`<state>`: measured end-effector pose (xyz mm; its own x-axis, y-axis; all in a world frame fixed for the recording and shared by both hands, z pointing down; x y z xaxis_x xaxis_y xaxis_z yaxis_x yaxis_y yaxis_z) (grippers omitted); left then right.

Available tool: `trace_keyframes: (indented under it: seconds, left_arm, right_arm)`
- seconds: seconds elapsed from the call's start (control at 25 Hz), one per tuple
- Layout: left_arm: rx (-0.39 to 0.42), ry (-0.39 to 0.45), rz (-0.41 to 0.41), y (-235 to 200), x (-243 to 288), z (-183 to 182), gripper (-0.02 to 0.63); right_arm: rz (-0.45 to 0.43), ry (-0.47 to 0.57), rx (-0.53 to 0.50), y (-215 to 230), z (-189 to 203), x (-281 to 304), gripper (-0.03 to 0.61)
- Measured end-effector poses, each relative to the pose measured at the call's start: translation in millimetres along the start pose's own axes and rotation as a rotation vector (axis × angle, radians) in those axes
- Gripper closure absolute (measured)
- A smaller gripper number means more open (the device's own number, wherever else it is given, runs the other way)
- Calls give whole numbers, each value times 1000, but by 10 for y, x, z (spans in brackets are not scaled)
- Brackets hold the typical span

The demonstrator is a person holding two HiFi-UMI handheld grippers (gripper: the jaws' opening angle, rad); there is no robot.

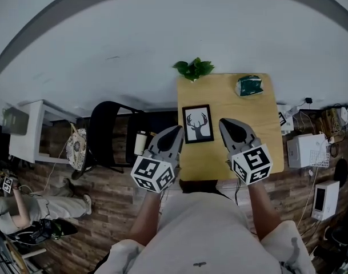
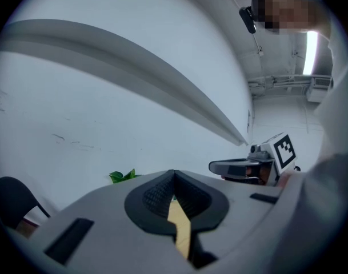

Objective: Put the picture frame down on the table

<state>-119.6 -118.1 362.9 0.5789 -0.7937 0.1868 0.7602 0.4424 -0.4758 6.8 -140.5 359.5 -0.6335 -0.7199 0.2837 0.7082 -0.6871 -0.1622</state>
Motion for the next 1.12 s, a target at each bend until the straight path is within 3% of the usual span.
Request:
trace_keyframes:
  seconds: [0.36,1.12]
  left_arm:
    - [27,5,3,90,-139,-110,607]
    - [48,20,1,180,-234,-199,607]
  right_arm:
    - [-21,54,1,-154,-224,-82,578]
    - [-35,79,-13,-224,-322,-155,580]
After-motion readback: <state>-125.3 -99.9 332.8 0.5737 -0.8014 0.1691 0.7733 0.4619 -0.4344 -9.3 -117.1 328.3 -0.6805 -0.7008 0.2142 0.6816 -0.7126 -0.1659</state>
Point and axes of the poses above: the fingertips, and each gripper's own axes: x forward along the fingers, y to its right, z out of its underside, the point moved 1 cm from there along -x, backward along the fingers, and after that the axes turned 13 degrees about -x, right-handed, at the moved point
